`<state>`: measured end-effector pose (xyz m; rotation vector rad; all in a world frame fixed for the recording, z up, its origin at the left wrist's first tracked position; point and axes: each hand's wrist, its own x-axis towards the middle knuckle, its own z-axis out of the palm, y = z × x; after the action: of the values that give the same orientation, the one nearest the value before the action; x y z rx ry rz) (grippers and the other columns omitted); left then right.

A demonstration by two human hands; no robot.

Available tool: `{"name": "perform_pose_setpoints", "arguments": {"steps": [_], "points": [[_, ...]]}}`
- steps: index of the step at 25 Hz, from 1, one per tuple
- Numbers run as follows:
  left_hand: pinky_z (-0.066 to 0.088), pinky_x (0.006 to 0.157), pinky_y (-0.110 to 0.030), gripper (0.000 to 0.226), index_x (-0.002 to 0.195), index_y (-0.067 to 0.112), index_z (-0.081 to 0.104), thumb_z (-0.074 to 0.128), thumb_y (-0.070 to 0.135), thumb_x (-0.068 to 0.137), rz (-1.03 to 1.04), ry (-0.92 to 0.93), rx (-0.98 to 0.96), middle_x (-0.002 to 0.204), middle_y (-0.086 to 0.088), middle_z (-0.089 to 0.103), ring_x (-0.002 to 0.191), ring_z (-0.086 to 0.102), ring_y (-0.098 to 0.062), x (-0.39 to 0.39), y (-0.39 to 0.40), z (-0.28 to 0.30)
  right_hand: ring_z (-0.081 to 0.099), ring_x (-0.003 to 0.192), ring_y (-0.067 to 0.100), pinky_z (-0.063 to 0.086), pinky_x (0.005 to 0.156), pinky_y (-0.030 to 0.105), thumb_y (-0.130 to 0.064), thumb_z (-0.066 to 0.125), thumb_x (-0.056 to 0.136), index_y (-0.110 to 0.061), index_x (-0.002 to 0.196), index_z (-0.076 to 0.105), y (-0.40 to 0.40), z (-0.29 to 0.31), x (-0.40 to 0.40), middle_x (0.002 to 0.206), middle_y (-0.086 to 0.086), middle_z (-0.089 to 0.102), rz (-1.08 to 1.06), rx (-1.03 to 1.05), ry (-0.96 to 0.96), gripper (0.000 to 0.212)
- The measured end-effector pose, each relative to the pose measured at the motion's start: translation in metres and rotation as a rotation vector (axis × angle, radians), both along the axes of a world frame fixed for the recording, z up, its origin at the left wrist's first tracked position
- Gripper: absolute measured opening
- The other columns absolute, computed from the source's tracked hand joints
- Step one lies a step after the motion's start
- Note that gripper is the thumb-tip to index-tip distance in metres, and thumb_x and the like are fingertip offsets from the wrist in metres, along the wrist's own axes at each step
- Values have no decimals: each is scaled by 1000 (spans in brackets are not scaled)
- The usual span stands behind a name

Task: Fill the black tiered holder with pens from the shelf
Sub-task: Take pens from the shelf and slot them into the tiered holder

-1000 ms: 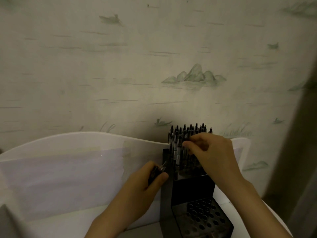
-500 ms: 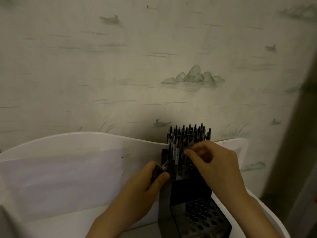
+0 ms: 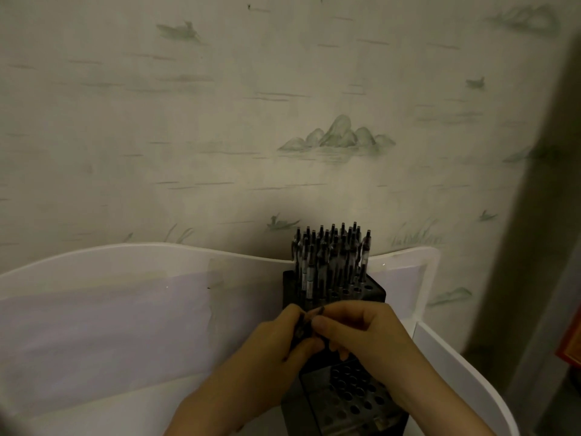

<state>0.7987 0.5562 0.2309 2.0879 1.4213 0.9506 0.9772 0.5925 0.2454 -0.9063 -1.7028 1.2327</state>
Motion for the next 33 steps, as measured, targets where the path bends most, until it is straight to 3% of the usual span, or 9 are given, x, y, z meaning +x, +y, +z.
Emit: {"name": "perform_pose_setpoints", "arguments": {"steps": [4,7,10,12,14,19,22,26,33], "points": [[43,53,-27,19,90,24,48,51,42,95,2,-22,-24,65,14,58,53,53,-5,3,-1,4,65,63,12,52,58,20,-22,73,79,-17,81,78,5,4,4,74,6,74,-60,-29,115,8],[38,52,-28,29,85,20,48,47,47,95,22,-38,-26,58,9,52,48,46,-5,0,-2,5,72,71,28,59,63,27,-19,67,82,-2,90,71,15,20,17,81,18,74,-151,-69,326,19],[35,53,-25,29,84,19,50,45,46,95,37,-58,9,60,1,50,50,43,-5,-4,-2,5,73,69,29,60,62,29,-12,63,89,4,95,65,23,42,30,78,17,74,-291,129,445,17],[37,54,-23,23,84,24,51,46,42,97,62,-59,23,66,-1,54,53,46,-5,-6,-1,4,73,65,21,59,63,25,-9,64,90,-4,93,67,26,53,31,73,9,74,-397,357,406,7],[42,58,-23,17,84,28,50,46,36,99,88,-36,23,69,8,58,58,52,-3,-9,1,2,73,67,15,59,65,23,-11,66,90,-13,93,67,30,57,27,73,-2,75,-462,535,273,3],[44,68,-17,14,95,34,52,43,24,100,124,-6,15,82,12,64,76,58,-2,-16,1,0,70,68,3,57,65,25,-30,66,88,-22,95,66,40,56,16,72,-18,72,-536,735,40,10],[44,66,-18,18,97,35,52,42,21,99,137,-31,4,86,6,64,73,57,-6,-19,-1,0,69,63,4,56,60,28,-31,66,88,-25,94,65,44,52,11,69,-18,70,-530,763,-8,8],[42,62,-11,20,97,33,54,43,17,99,156,-56,30,82,8,63,66,54,2,-21,-2,0,68,58,18,55,56,38,-31,66,89,-24,93,63,49,44,5,66,-9,70,-507,720,-73,9],[51,57,-22,18,100,35,53,43,21,100,113,-135,49,81,5,61,58,57,-5,-21,-3,1,68,62,3,58,66,31,-32,74,83,-27,86,65,53,39,3,68,-10,71,-482,576,-112,10]]}}
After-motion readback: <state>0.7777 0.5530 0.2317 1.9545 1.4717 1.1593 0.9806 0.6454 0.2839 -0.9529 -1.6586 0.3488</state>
